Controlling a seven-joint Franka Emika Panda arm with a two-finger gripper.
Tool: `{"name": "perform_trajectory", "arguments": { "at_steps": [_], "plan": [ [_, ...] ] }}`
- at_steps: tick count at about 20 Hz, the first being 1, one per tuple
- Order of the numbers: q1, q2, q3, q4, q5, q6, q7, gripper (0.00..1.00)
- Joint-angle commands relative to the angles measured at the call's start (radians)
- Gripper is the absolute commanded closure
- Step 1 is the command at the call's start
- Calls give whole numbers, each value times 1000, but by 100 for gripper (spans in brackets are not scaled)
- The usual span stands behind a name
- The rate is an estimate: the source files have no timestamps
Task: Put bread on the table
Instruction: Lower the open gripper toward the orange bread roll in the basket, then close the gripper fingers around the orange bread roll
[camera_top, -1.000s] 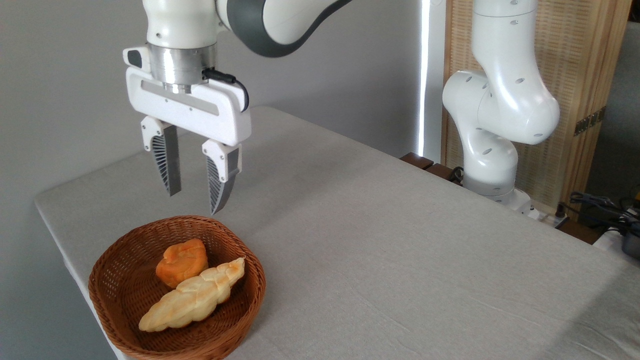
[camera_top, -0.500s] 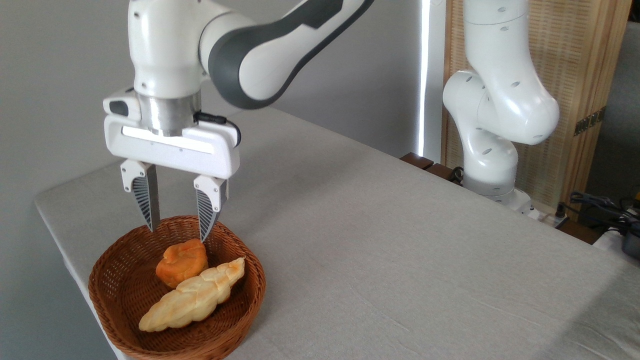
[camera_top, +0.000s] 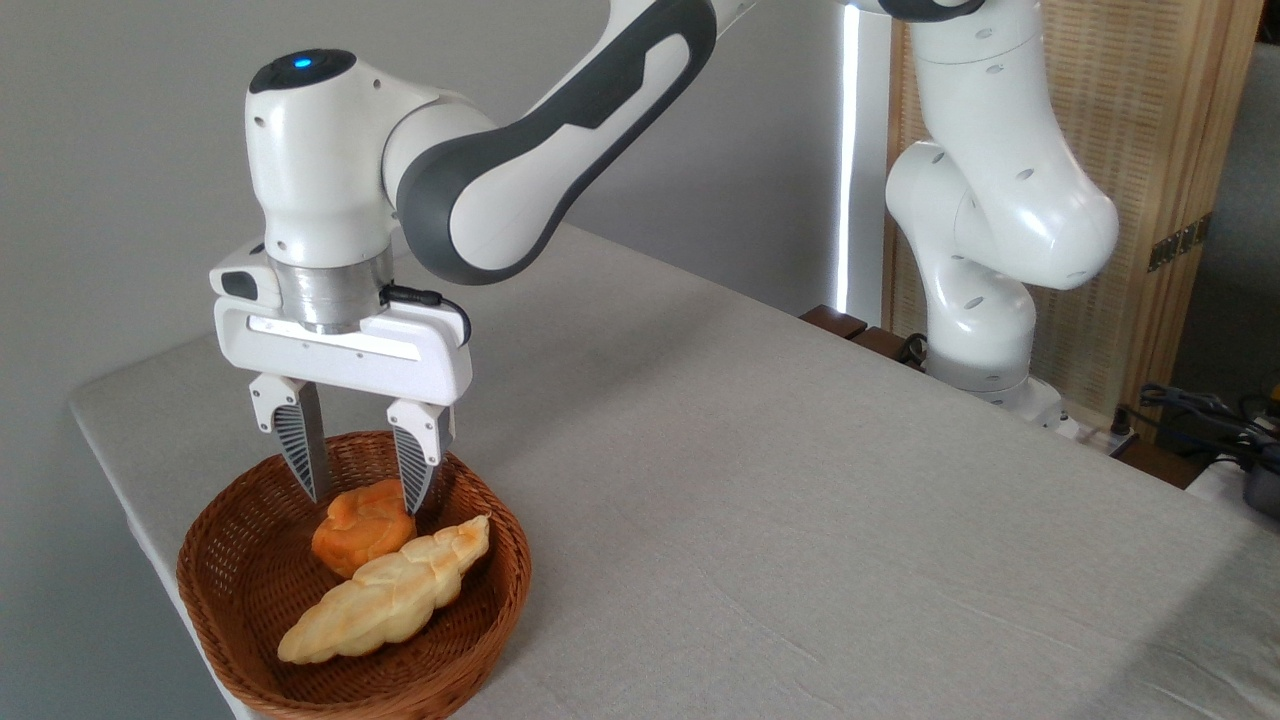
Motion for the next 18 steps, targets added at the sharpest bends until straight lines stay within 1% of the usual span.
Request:
{"name": "perform_trajectory", "arguments": {
  "at_steps": [1,3,6,7,9,10,11,12,16,18],
  "plan": [
    [5,28,-2,2,42,27,-19,0],
    [5,42,-3,2,71,27,-19,0],
    [5,42,-3,5,76,27,-19,0],
    [5,42,-3,6,79,27,-17,4],
    [5,40,-5,6,98,27,-16,31],
    [5,40,-5,8,100,27,-11,44],
    [5,40,-5,8,100,29,-10,52],
    [5,40,-5,9,100,29,-10,54],
    [5,40,-5,10,100,30,-8,54],
    [5,39,-5,10,100,50,-8,54]
  ]
}}
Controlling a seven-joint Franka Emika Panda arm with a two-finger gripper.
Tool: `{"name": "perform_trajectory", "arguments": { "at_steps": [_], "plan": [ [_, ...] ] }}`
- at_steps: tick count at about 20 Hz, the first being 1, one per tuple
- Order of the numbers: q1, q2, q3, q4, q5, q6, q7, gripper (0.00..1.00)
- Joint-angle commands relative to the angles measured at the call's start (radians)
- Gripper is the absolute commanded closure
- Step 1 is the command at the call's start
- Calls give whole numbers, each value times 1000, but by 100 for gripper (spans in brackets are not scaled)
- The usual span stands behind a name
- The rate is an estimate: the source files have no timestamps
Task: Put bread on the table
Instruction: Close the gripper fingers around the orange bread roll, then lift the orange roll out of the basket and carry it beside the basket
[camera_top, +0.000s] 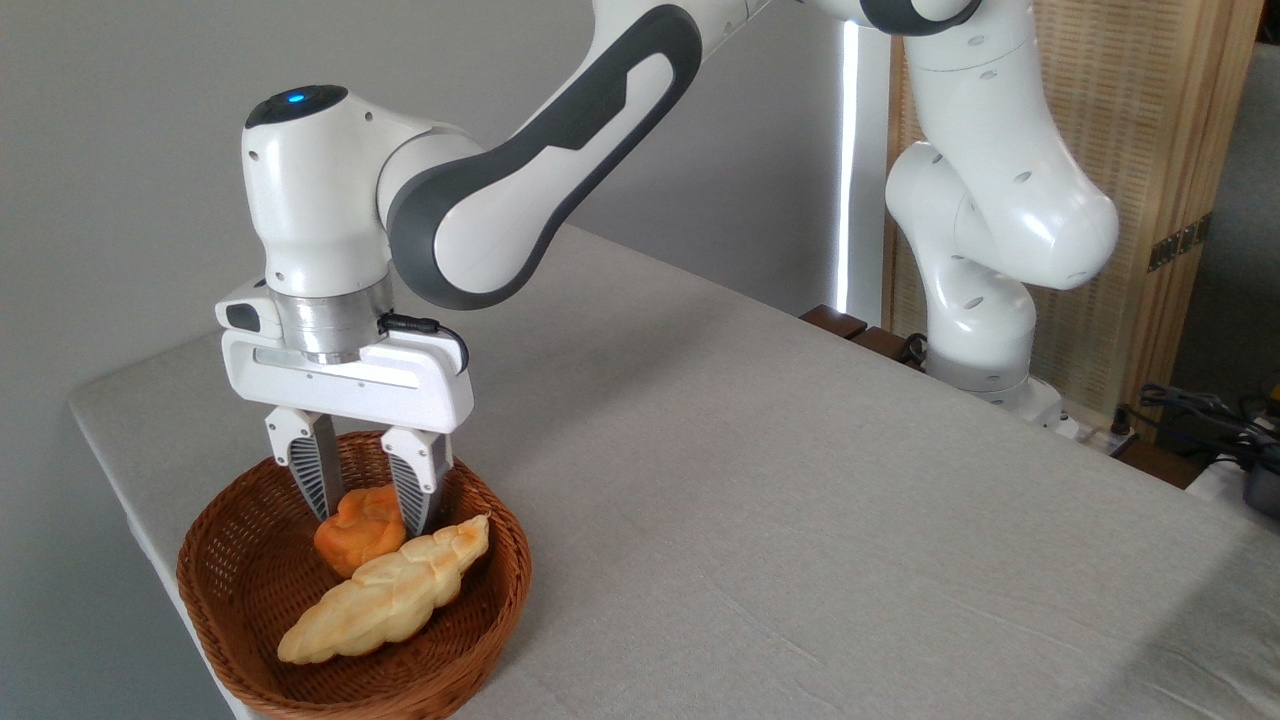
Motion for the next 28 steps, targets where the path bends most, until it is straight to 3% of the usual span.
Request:
{"name": "perform_trajectory", "arguments": {
  "at_steps": [1,6,13,21,24,28],
  "plan": [
    [5,-1,-4,4,19,42,-10,54],
    [5,-14,-4,4,22,42,-4,51],
    [8,-140,1,-20,22,16,74,49],
    [7,-280,8,-70,5,-281,387,47],
    [1,-332,-4,-155,4,-294,478,46],
    [-42,-372,-4,-260,4,-274,551,46]
  ]
}}
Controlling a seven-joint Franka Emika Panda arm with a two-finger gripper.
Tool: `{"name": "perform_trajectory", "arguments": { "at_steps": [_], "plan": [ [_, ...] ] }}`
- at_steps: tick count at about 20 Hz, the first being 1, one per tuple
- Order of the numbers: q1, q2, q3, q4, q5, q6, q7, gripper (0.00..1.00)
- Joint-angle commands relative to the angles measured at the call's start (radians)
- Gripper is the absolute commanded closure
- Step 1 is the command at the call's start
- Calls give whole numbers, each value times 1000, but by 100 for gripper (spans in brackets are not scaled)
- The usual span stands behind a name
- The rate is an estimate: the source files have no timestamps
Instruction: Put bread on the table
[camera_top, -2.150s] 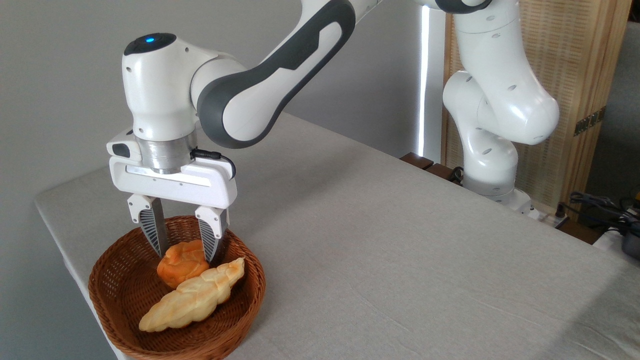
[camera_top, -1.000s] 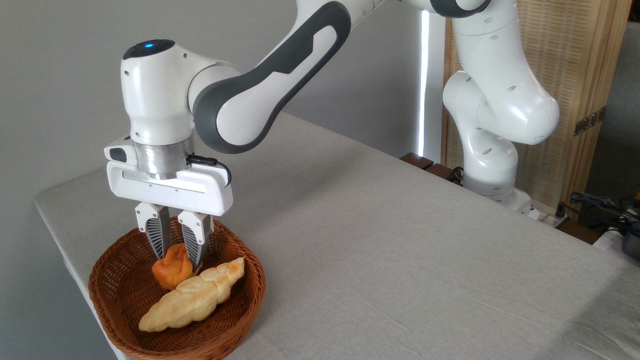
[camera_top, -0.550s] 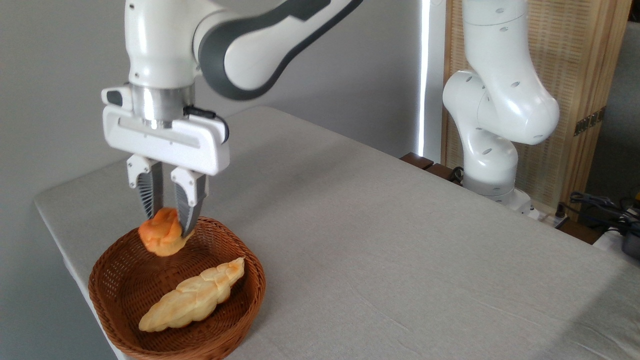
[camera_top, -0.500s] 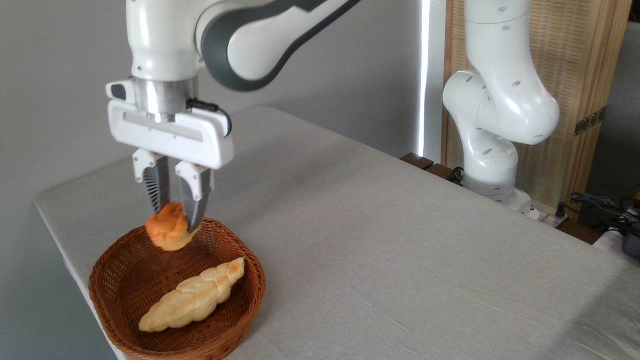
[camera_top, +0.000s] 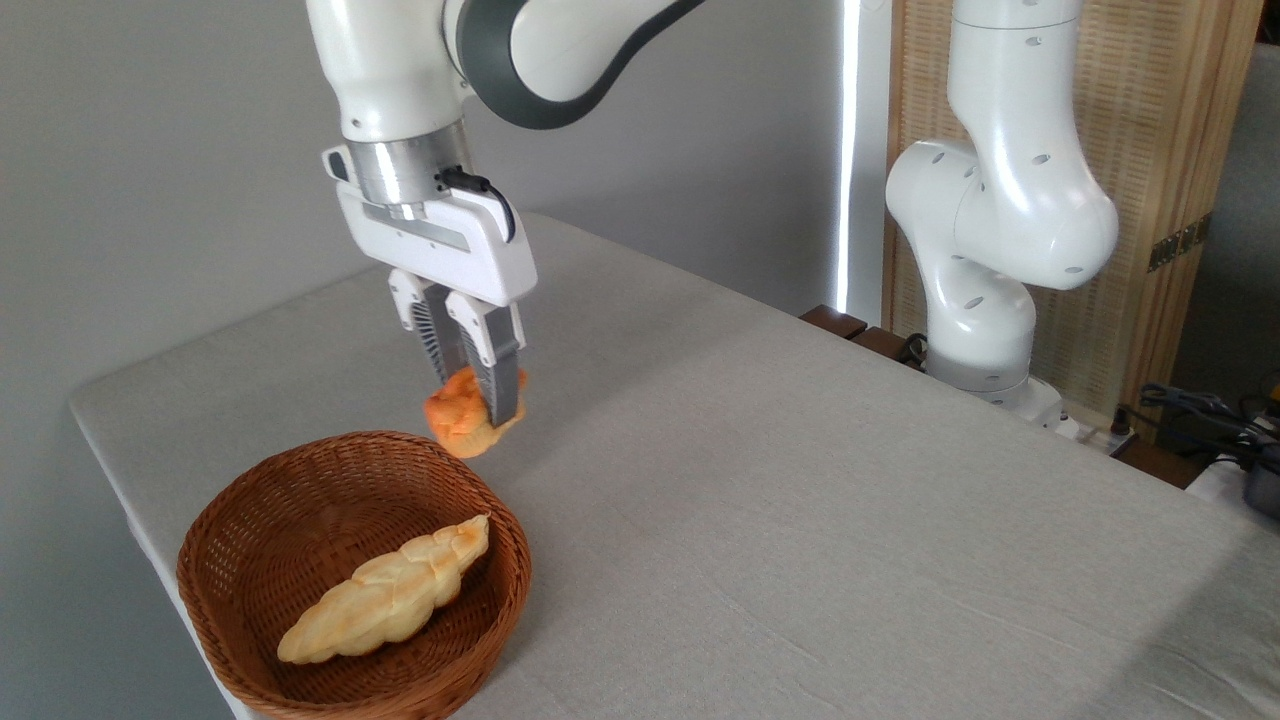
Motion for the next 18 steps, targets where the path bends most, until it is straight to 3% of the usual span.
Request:
{"name": "perform_trajectory", "arguments": {
  "at_steps": [1,5,6,7,8,18],
  "plan": [
    [-42,-64,4,-125,-1,26,86,45],
    [-89,-64,5,-216,-1,165,136,41],
    [-91,-64,4,-228,-1,184,134,33],
    [-101,-61,5,-233,-7,184,127,6],
    [-106,-59,5,-233,-8,186,127,0],
    [-106,-61,5,-230,-28,184,107,0]
  ]
}}
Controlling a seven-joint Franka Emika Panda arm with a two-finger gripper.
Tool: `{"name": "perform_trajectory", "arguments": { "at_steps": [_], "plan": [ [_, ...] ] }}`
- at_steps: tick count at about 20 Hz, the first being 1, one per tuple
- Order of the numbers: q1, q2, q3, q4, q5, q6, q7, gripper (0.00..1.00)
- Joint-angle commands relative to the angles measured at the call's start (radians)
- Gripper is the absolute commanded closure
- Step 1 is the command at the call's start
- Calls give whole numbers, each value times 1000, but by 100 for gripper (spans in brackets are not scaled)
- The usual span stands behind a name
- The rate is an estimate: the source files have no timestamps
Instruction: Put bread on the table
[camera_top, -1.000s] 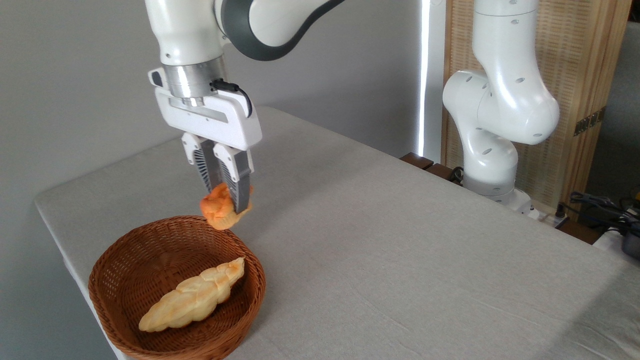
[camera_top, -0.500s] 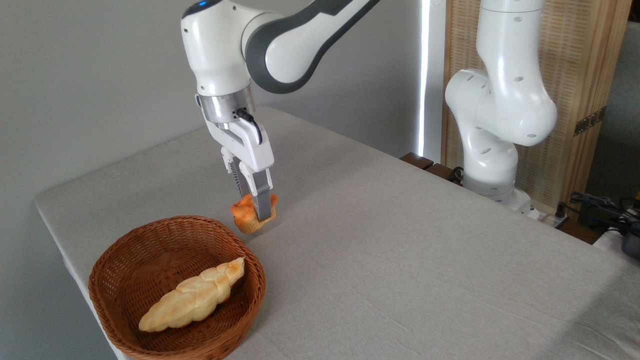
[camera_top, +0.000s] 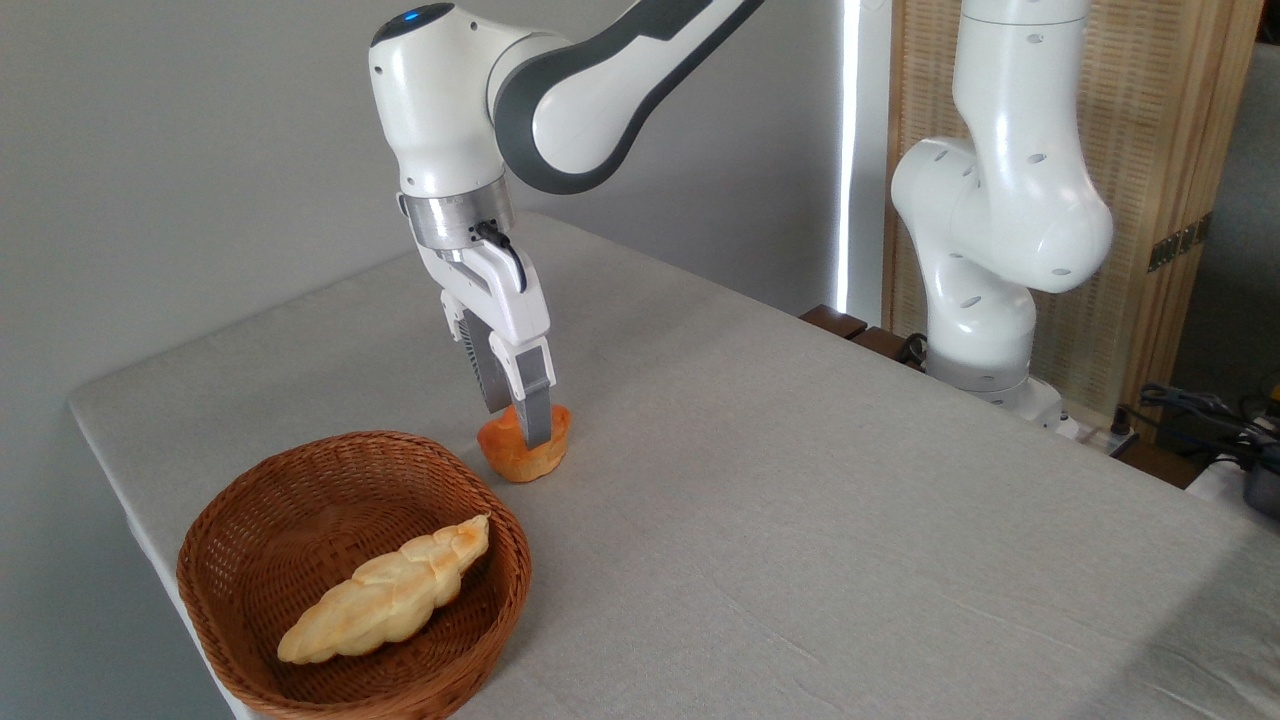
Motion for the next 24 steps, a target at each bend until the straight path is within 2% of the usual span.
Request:
{"name": "perform_trajectory", "arguments": {
  "at_steps": [1,5,7,17,19,24],
  "plan": [
    [-8,-23,14,-13,-22,14,-8,0],
    [3,-42,32,26,-21,11,-9,0],
    [3,-53,84,67,-21,-4,-11,0],
    [4,-53,221,198,-28,-99,-5,0],
    [4,-53,233,214,-59,-102,-5,0],
    [4,-53,251,221,-56,-176,3,0]
  ]
}}
